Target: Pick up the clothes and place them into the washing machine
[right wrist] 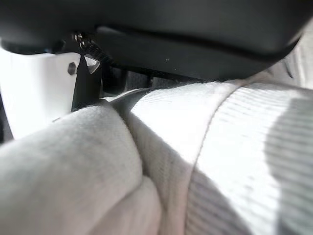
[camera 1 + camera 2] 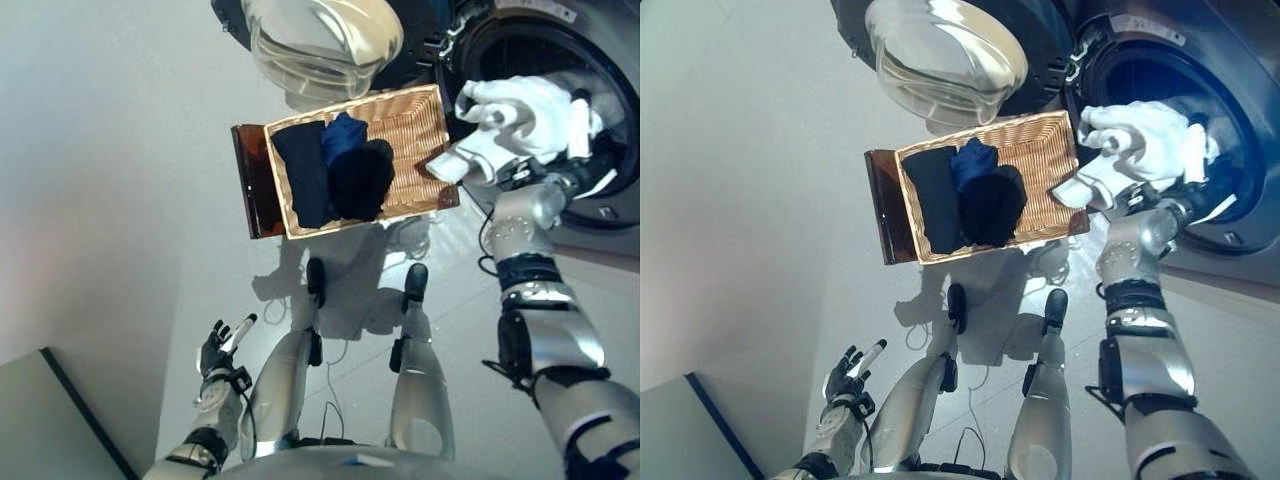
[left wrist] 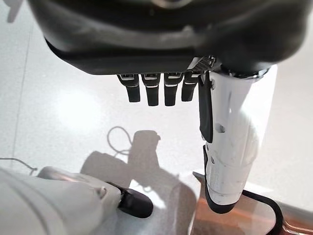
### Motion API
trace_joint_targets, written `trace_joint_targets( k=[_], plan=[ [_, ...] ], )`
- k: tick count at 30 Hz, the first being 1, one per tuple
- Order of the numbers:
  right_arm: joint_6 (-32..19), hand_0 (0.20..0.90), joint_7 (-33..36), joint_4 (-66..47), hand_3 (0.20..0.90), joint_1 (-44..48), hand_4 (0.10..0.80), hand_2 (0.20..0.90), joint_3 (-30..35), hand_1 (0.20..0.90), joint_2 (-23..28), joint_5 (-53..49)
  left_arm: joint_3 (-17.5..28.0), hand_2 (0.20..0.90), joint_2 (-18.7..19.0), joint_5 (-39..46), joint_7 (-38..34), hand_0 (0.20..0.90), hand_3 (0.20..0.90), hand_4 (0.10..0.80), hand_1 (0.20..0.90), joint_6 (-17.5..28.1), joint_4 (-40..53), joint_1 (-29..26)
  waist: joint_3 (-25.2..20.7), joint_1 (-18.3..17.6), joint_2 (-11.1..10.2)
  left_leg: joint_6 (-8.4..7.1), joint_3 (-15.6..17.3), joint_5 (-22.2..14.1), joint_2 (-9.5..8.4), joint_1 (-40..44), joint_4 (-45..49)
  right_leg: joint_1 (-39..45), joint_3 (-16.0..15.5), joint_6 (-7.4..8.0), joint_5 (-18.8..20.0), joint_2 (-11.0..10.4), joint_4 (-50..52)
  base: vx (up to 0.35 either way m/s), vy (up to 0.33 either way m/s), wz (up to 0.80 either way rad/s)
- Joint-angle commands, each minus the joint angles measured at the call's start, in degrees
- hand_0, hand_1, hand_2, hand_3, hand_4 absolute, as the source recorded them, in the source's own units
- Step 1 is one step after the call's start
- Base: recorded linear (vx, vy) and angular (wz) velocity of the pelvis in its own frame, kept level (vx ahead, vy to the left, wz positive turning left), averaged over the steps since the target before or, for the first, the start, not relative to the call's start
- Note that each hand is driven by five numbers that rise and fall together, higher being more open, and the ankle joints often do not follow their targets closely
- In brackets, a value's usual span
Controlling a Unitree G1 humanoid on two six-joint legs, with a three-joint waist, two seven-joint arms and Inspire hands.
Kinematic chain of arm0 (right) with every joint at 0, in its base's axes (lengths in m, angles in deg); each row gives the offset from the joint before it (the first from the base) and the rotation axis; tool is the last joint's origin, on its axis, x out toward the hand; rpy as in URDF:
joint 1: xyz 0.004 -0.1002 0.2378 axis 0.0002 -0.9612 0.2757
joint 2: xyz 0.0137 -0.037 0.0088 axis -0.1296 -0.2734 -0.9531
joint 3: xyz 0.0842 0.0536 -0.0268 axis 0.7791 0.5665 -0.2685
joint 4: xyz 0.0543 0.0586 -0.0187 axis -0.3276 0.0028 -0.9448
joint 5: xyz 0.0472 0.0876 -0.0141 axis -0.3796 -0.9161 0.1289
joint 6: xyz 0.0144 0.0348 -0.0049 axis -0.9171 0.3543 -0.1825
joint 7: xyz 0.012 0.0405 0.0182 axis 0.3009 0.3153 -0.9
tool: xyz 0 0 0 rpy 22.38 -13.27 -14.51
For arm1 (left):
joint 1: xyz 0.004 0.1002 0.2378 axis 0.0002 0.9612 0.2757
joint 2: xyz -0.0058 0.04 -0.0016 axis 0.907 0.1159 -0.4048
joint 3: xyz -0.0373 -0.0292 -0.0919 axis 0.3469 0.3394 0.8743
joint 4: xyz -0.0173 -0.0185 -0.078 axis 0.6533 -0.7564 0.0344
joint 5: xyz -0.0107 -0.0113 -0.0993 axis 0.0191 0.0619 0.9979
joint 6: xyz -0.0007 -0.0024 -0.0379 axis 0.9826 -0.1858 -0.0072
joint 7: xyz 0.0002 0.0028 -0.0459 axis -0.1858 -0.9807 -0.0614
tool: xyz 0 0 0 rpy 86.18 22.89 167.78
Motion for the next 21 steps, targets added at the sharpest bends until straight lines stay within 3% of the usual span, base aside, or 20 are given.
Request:
trace_joint_targets(
  k=[1, 21],
  plan=[
    [-4.51, 0.200, -3.63, -0.06, 0.200, 9.63, 0.300, 0.200, -2.75, 0.200, 10.54, 0.13, -1.62, 0.900, 3.82, 3.14, 0.01, 0.900, 0.900, 0.800, 0.900, 2.79, 0.06, 1.90, -2.99, 0.42, 0.56, -5.26, 0.21, -2.73, 0.64, 0.40, -0.46, -0.90, 3.07, 0.15, -7.49, -0.53, 7.04, -0.020, -0.016, -0.06],
    [-1.16, 0.200, -6.35, 14.84, 0.200, 32.18, 0.300, 0.200, -13.07, 0.200, 23.97, -8.36, -5.83, 0.900, 4.49, 6.96, 2.53, 0.900, 0.900, 0.800, 0.900, 4.78, 10.85, 3.12, -1.01, 4.31, 5.17, -4.73, 1.34, -1.30, -0.23, -7.32, -0.02, -17.36, 6.90, -0.16, -11.81, -0.34, 19.19, -0.012, -0.003, -0.04]
  ],
)
